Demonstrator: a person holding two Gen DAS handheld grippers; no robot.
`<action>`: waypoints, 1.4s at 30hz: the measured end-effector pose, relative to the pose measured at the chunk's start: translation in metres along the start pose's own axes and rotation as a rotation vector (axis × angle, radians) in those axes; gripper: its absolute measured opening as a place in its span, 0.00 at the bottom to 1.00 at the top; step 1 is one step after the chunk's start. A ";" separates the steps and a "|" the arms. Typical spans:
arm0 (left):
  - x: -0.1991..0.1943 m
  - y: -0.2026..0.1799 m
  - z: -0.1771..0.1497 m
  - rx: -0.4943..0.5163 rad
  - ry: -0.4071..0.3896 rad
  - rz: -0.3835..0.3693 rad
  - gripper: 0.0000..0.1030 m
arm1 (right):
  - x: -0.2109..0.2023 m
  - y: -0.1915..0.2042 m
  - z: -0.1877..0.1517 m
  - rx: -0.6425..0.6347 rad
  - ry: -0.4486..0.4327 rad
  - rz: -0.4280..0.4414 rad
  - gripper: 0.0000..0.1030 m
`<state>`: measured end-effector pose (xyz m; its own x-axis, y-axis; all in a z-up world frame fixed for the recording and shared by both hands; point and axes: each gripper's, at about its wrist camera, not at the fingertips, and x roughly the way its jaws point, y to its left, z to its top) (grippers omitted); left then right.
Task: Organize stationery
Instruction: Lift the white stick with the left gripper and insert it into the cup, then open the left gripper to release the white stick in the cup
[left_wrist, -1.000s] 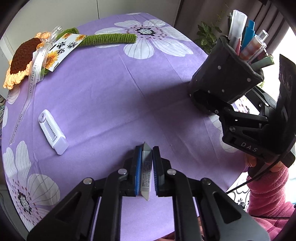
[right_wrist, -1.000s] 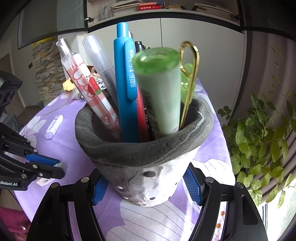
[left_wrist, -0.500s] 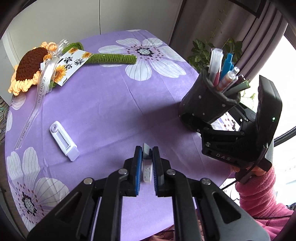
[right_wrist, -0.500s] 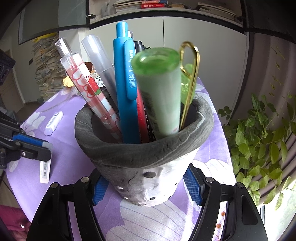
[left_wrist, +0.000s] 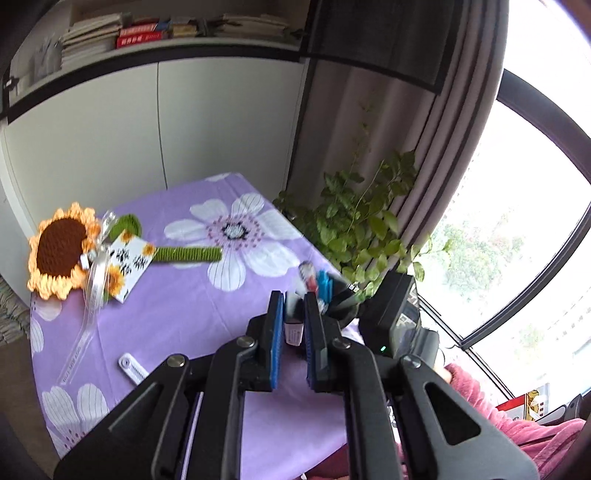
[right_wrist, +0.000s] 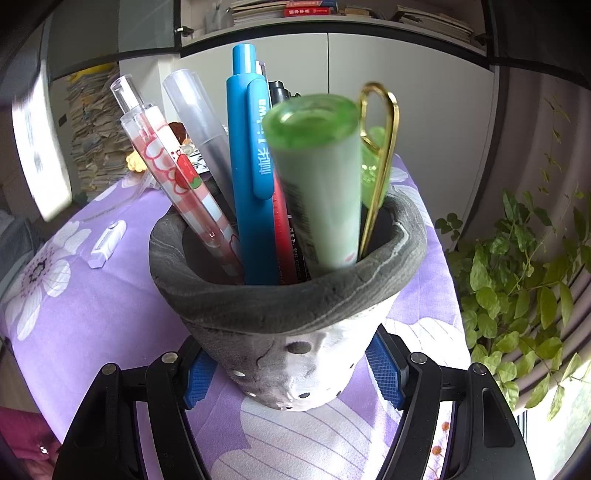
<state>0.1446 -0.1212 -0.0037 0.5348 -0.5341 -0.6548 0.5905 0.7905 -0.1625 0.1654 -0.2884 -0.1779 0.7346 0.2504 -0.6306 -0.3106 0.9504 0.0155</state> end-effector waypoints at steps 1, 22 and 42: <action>-0.003 -0.005 0.008 0.014 -0.024 -0.009 0.09 | 0.000 0.000 0.000 -0.001 0.000 -0.001 0.71; 0.095 -0.030 0.025 0.070 0.165 -0.044 0.09 | 0.001 0.003 0.000 -0.002 0.000 0.001 0.71; 0.029 0.024 0.019 -0.029 0.012 0.098 0.50 | 0.002 0.006 0.000 0.000 0.001 0.002 0.71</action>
<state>0.1860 -0.1231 -0.0130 0.5814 -0.4505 -0.6775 0.5182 0.8470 -0.1185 0.1650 -0.2825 -0.1787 0.7333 0.2526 -0.6312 -0.3125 0.9498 0.0170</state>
